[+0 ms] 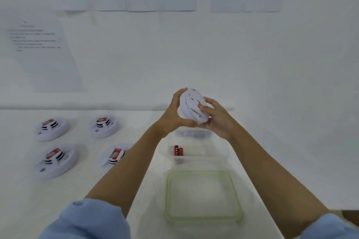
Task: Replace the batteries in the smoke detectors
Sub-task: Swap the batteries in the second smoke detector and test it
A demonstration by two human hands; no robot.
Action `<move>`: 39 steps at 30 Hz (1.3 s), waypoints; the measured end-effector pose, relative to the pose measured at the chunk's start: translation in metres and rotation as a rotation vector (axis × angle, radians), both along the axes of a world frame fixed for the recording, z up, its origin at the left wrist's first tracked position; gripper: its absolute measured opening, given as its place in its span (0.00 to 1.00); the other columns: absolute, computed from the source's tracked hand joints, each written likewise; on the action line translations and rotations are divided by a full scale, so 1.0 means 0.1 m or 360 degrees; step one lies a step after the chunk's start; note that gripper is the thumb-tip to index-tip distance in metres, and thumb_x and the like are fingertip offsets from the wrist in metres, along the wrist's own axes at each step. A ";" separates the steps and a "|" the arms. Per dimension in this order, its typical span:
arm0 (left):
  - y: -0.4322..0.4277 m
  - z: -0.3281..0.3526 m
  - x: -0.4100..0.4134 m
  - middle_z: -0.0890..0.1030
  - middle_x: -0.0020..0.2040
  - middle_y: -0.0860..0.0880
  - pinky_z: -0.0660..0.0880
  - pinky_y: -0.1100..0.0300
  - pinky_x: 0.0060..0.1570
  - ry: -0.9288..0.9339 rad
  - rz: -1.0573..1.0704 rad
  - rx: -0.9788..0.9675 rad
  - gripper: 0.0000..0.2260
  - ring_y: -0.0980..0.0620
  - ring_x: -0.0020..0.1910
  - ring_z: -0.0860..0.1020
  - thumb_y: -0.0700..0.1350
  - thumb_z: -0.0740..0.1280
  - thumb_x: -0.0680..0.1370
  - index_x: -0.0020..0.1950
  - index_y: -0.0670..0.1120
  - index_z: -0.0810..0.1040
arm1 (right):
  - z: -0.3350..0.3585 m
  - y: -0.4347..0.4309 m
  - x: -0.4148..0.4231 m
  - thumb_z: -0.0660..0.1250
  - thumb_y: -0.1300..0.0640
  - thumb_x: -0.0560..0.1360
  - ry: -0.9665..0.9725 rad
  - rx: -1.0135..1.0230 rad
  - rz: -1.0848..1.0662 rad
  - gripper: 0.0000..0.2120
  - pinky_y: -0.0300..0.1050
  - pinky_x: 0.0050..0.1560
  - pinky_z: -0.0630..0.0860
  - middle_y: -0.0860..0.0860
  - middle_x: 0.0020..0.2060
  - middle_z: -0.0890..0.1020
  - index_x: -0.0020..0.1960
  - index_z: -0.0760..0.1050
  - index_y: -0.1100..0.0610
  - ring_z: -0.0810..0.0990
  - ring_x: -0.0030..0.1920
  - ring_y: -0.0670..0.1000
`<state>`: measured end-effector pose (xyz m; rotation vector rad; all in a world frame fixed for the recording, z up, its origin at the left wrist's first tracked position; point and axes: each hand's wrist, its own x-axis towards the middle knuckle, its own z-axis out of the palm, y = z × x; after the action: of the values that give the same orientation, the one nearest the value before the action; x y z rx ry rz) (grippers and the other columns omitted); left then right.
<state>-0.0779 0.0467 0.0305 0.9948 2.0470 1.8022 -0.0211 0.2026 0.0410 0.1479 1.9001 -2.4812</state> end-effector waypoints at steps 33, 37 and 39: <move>-0.03 -0.46 -0.19 0.70 0.62 0.53 0.72 0.69 0.53 0.0283 0.0171 0.0084 0.45 0.61 0.60 0.72 0.44 0.77 0.53 0.67 0.44 0.61 | 0.04 0.03 -0.14 0.75 0.51 0.62 0.0753 0.2153 0.0099 0.36 0.42 0.57 0.68 0.47 0.57 0.69 0.67 0.66 0.52 0.65 0.56 0.46; -0.04 -0.39 -0.20 0.69 0.62 0.53 0.71 0.71 0.54 0.0308 0.0126 0.0071 0.43 0.66 0.58 0.71 0.46 0.76 0.54 0.65 0.49 0.61 | 0.10 0.00 -0.19 0.75 0.54 0.64 0.0742 0.2251 0.0189 0.34 0.39 0.52 0.68 0.50 0.58 0.70 0.67 0.66 0.55 0.67 0.56 0.49; -0.05 -0.37 -0.21 0.69 0.62 0.54 0.71 0.71 0.53 0.0291 0.0100 0.0065 0.44 0.66 0.58 0.71 0.46 0.76 0.54 0.66 0.46 0.60 | 0.13 0.00 -0.21 0.76 0.55 0.64 0.0762 0.2240 0.0223 0.35 0.34 0.49 0.64 0.50 0.56 0.70 0.67 0.66 0.56 0.67 0.54 0.48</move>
<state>-0.0984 0.0414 -0.0070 1.1580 2.1780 1.8527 -0.0421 0.2025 0.0538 -0.5827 3.2334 -0.6857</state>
